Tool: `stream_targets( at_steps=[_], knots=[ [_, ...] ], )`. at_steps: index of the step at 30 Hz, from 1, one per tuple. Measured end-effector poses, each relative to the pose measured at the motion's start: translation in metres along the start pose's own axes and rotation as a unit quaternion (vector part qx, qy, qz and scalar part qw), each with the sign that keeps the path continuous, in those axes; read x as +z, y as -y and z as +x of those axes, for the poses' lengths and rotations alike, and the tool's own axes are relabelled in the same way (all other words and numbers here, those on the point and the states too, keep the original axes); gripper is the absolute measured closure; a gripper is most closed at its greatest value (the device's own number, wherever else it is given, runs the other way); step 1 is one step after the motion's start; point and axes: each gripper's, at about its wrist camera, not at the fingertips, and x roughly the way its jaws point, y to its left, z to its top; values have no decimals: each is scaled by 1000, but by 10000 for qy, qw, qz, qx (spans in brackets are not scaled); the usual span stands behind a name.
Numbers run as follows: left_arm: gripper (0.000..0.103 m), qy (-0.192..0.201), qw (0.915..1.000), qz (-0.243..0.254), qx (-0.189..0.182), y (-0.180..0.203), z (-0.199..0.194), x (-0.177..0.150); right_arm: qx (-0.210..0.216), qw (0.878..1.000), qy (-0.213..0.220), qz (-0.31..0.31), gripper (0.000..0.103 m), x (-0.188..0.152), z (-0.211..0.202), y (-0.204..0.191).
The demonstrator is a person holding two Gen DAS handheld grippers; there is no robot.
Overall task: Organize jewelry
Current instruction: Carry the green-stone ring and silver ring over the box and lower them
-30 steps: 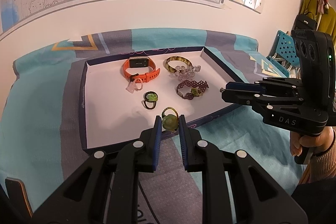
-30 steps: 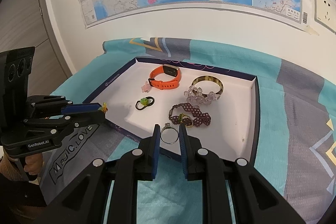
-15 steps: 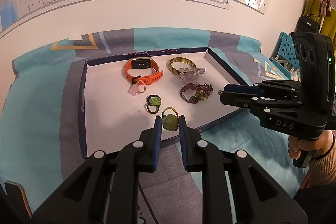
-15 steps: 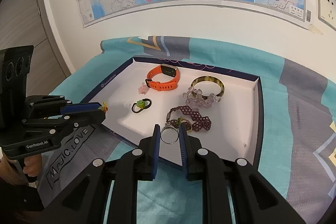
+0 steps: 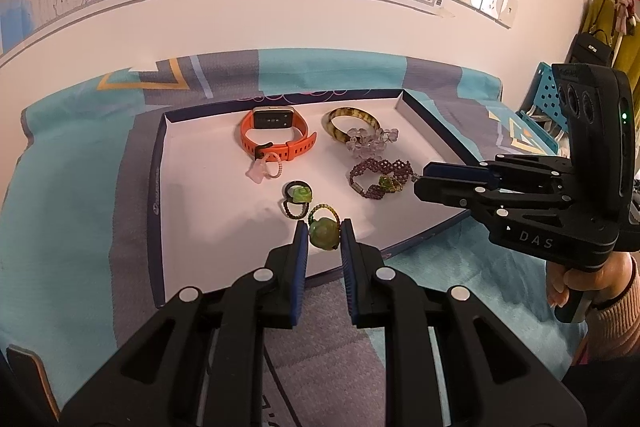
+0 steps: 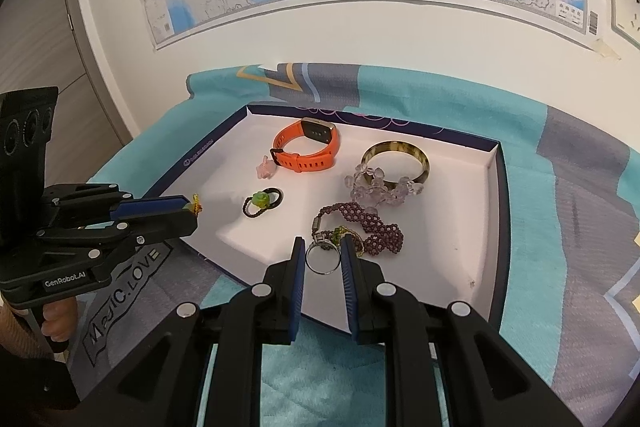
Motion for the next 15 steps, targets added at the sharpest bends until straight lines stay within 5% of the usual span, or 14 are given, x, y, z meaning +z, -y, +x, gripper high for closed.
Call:
stream_targets(
  at_steps=[15],
  knots=[
    [86,-39,10000,-28,29,0,8,3,-5,9999,-130,27,87,0,9,1]
  ],
)
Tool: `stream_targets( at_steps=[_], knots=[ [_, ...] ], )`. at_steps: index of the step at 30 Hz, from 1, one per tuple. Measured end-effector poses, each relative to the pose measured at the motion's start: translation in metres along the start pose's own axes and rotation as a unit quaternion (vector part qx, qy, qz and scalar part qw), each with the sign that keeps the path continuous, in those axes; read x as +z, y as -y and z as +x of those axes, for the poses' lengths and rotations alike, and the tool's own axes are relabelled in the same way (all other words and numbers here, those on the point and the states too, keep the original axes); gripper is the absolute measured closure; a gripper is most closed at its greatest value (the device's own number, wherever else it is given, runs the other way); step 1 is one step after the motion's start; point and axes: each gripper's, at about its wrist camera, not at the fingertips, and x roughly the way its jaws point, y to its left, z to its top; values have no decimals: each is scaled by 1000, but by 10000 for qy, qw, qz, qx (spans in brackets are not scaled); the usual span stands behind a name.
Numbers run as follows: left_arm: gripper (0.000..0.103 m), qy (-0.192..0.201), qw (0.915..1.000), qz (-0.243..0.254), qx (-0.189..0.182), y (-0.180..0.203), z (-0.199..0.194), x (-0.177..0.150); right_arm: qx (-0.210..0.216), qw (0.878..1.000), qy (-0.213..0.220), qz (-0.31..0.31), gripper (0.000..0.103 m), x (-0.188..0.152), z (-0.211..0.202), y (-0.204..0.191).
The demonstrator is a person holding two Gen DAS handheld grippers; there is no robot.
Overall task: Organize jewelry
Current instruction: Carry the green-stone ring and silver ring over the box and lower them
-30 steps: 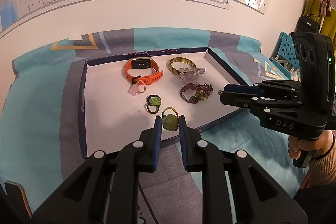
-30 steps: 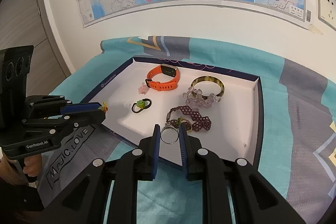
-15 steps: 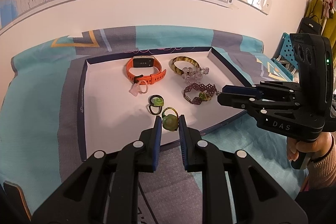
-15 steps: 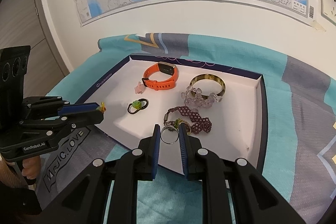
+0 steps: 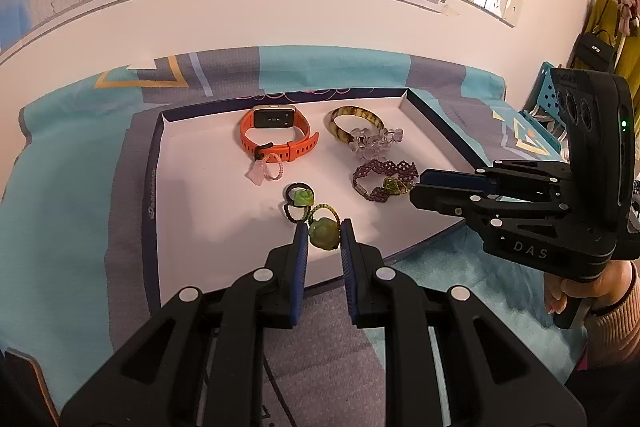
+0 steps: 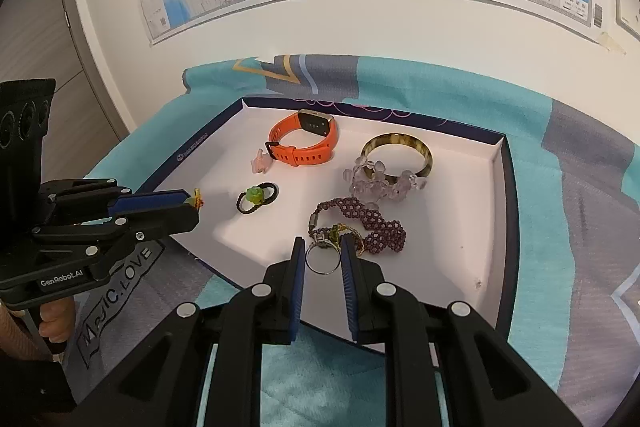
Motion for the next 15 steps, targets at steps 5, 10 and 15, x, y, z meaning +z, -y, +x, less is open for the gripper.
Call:
stream_targets(
  at_steps=[5,10,15],
  knots=[
    [86,-23,10000,-14,-2,0,3,1,-1,10000,-27,1,87,0,2,0],
    [86,-47,10000,-21,4,0,5,1,-15,10000,-49,33,87,1,4,2],
    [86,-78,10000,-41,22,-1,8,1,-17,10000,-72,42,87,0,6,2]
  ],
)
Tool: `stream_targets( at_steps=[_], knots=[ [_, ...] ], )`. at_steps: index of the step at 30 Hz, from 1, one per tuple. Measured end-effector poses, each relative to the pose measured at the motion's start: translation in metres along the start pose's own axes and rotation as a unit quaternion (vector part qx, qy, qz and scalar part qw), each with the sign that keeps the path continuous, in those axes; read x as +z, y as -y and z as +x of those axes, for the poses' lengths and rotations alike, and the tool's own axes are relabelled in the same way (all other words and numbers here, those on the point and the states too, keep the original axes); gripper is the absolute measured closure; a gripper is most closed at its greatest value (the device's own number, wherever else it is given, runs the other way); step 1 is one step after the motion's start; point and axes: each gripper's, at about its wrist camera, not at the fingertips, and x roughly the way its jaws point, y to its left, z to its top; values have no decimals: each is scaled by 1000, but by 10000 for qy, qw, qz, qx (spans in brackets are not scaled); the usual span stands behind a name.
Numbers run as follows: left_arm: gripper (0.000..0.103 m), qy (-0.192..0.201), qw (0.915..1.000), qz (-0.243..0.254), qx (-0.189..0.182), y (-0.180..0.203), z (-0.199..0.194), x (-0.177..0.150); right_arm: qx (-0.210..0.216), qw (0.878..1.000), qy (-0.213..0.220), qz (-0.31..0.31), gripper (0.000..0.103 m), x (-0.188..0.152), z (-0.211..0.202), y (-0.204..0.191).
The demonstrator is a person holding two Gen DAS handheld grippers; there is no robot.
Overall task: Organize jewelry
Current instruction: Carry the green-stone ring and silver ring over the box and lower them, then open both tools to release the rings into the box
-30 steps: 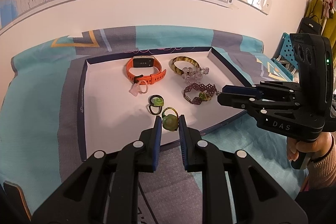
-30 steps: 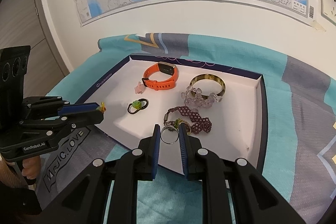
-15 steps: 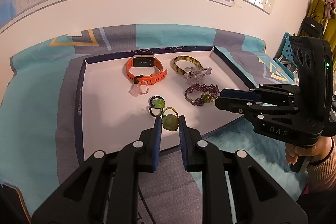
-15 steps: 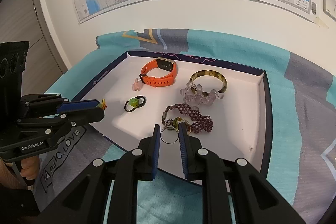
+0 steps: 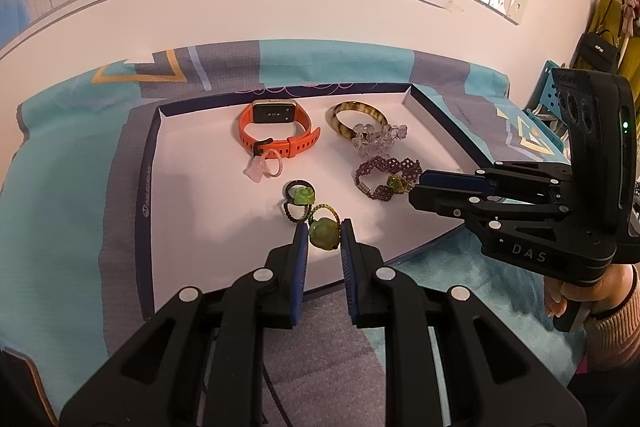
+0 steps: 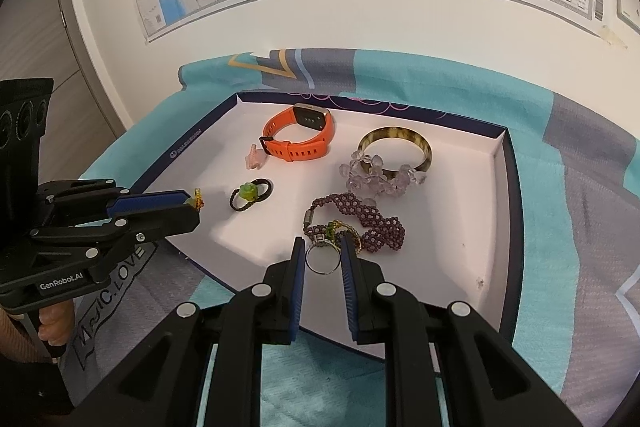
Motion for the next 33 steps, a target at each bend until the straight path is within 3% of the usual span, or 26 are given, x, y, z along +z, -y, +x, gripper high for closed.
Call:
stream_targets(
  at_steps=[33],
  knots=[
    [86,-229,9997,-105,60,-4,18,1,-23,9999,-139,12,87,0,10,2]
  ],
)
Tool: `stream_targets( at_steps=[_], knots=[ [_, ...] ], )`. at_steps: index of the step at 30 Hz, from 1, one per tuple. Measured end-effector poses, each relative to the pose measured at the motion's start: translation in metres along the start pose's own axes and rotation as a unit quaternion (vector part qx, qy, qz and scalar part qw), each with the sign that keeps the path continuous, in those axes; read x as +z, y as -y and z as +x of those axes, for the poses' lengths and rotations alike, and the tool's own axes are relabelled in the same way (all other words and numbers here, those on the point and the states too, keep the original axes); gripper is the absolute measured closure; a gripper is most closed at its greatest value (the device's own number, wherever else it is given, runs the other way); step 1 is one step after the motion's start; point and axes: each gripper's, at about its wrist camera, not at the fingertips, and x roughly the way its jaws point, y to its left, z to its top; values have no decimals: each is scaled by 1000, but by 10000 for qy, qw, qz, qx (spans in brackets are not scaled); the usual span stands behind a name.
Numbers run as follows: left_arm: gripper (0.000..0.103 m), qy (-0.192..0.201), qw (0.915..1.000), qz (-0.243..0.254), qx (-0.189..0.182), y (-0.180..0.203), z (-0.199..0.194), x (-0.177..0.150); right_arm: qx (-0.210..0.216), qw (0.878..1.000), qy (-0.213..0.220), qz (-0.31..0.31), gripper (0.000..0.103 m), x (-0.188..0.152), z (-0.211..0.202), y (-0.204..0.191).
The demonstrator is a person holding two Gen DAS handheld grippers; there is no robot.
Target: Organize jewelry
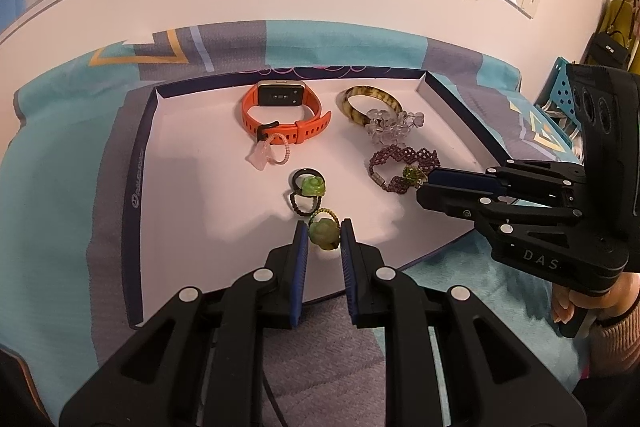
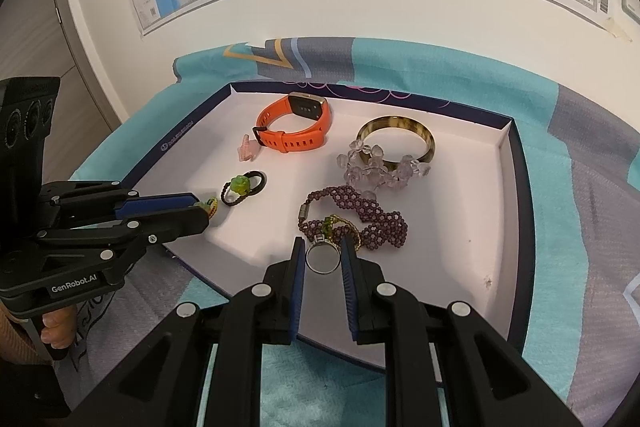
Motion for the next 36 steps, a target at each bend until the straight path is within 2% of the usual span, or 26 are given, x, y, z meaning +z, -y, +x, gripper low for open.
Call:
stream_targets(
  at_steps=[18,19,22,24,27,28,29,30,33,34,36],
  knots=[
    [86,-5,10000,45,48,1,1,0,-60,10000,-17,32,86,0,1,1],
    [83,-3,10000,41,52,1,1,0,-63,10000,-14,31,85,0,0,1],
    [72,20,10000,-14,60,0,-1,0,-73,10000,8,53,75,-1,-2,0],
    [69,46,10000,-30,68,0,-3,-1,-72,10000,16,61,73,-3,-3,0],
    [58,130,9998,5,167,1,-9,-2,-85,9999,62,95,64,-4,-7,1],
    [52,164,9997,4,185,2,-11,-3,-88,9999,81,106,57,-4,-8,1],
    [42,186,9997,-3,184,2,-14,-4,-100,9998,107,128,48,-4,-10,1],
    [37,234,9996,-32,178,1,-17,-4,-104,9997,134,148,45,-5,-12,1],
    [28,379,9990,-12,241,2,-27,-7,-118,9996,187,198,39,-7,-19,2],
    [19,422,9987,-12,268,2,-31,-7,-119,9995,203,208,34,-7,-20,2],
    [11,549,9979,-15,340,2,-38,-10,-103,9994,253,230,31,-9,-25,1]
  ],
)
